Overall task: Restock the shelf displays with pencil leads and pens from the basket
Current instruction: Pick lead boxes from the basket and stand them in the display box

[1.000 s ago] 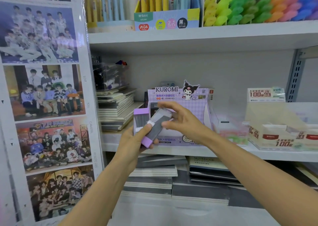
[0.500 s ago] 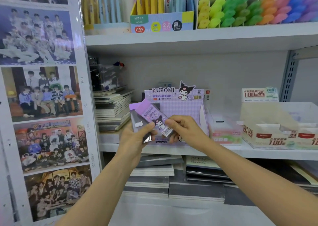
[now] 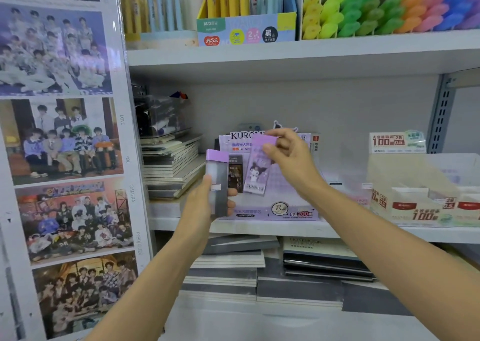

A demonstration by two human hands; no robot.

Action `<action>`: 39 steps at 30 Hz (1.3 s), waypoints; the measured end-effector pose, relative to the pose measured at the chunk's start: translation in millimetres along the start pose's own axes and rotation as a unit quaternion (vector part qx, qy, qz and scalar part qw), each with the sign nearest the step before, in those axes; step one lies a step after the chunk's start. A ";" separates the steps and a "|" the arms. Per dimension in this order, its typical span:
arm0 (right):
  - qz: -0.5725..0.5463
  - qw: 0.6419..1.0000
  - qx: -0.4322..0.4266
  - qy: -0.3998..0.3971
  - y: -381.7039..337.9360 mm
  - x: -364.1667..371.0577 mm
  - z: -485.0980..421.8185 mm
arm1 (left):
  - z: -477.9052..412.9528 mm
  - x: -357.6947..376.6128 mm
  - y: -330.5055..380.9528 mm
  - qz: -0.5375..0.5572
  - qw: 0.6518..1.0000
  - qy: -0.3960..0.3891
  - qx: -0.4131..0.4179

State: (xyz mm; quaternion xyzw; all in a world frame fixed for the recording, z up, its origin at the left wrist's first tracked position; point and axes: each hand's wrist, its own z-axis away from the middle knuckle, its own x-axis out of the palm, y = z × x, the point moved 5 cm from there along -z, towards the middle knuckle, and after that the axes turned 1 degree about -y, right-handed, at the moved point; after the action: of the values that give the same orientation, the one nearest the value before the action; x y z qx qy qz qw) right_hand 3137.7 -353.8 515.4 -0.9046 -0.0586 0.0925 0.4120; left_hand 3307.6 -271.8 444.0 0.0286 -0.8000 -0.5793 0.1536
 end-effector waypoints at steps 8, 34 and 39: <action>0.086 0.995 -0.010 0.040 21.3 -6.8 -20.2 | -8.3 -7.6 -11.1 -0.023 0.999 -0.029 -0.031; 0.222 0.971 -0.052 -0.067 39.2 5.4 -25.9 | -13.7 -9.7 -24.5 -0.127 0.989 -0.061 0.043; 0.259 0.964 -0.046 -0.044 48.3 -4.3 -21.8 | -14.4 -10.9 -23.9 -0.152 0.986 -0.060 0.045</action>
State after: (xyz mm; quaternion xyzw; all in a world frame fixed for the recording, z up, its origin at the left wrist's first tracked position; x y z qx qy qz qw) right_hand 3139.6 -402.1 493.4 -0.9019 0.1555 0.2330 0.3288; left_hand 3318.8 -290.4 423.5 0.1218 -0.8194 -0.5599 0.0145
